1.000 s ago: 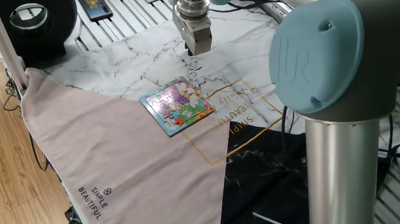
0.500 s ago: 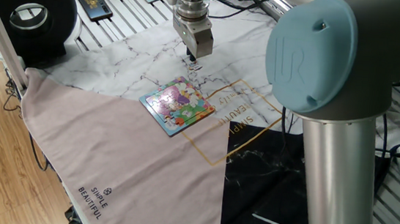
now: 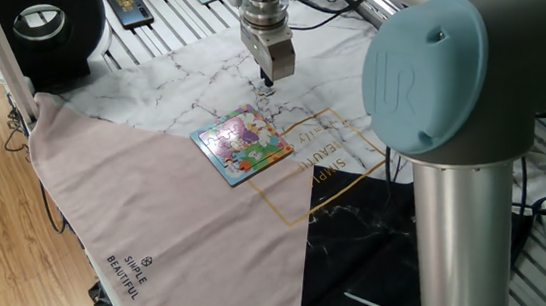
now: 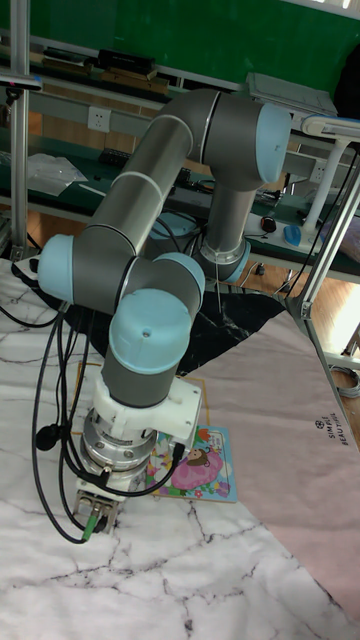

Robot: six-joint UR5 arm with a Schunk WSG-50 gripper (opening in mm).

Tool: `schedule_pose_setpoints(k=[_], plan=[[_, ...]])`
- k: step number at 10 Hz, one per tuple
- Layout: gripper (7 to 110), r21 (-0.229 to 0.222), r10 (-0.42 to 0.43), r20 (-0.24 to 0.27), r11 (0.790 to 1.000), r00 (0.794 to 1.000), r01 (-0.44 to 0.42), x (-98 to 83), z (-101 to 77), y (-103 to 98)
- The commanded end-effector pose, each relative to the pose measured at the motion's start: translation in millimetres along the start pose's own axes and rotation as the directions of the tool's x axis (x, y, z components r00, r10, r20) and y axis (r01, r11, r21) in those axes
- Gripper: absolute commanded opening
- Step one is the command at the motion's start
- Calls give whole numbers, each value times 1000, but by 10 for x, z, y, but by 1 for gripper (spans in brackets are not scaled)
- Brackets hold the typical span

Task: Assemble one piece of a puzzle

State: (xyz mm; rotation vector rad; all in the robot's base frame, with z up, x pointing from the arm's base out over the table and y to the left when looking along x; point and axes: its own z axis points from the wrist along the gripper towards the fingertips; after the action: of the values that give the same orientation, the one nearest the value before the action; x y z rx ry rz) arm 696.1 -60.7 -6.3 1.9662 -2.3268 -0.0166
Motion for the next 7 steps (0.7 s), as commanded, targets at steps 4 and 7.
schedule_pose_setpoints(k=[4,7], plan=[[22,30,-9,10,1000,1000,8,-10,-13,-80],[22,60,-13,-12,998,1000,14,44,-16,-155]])
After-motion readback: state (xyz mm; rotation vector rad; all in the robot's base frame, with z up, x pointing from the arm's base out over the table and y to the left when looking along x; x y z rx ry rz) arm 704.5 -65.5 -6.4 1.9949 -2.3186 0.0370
